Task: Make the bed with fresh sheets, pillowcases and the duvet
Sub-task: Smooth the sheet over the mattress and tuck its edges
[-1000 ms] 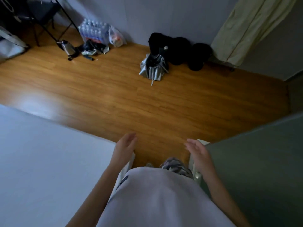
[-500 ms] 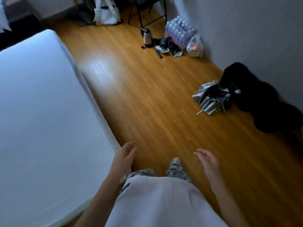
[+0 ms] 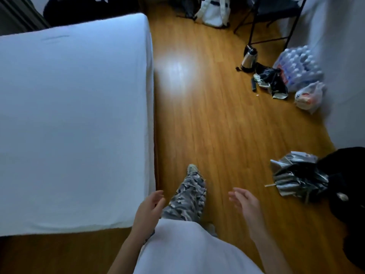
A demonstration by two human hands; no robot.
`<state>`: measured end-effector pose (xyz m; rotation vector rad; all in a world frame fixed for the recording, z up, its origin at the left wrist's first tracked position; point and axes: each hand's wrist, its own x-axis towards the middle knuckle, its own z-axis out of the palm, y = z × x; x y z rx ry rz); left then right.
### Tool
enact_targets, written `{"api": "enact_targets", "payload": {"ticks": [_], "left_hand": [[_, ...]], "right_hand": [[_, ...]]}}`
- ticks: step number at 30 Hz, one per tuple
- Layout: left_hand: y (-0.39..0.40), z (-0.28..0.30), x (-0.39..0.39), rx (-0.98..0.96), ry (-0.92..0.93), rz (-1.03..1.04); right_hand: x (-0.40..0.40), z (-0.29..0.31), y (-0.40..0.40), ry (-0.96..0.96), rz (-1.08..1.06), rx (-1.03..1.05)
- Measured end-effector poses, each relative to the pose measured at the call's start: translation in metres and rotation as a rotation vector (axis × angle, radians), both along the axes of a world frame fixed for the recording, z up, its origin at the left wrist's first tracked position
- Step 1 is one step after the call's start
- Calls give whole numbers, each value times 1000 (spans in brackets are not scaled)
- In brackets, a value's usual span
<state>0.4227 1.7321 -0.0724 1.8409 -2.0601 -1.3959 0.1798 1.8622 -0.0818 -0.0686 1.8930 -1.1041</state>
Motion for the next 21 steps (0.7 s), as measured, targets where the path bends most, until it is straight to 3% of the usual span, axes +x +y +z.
{"api": "enact_targets", "payload": {"ticks": [7,14,21], "left_hand": [[-115,-26,-60,33,34,121],[-301,22,-170,-111,197,48],[-426,15,-232,-57,208,99]], "right_hand": [[-84,2,-150,108,108,-30],[-160,34,-316,196,152,-89],[-205,19,-447,124,249,-77]]}}
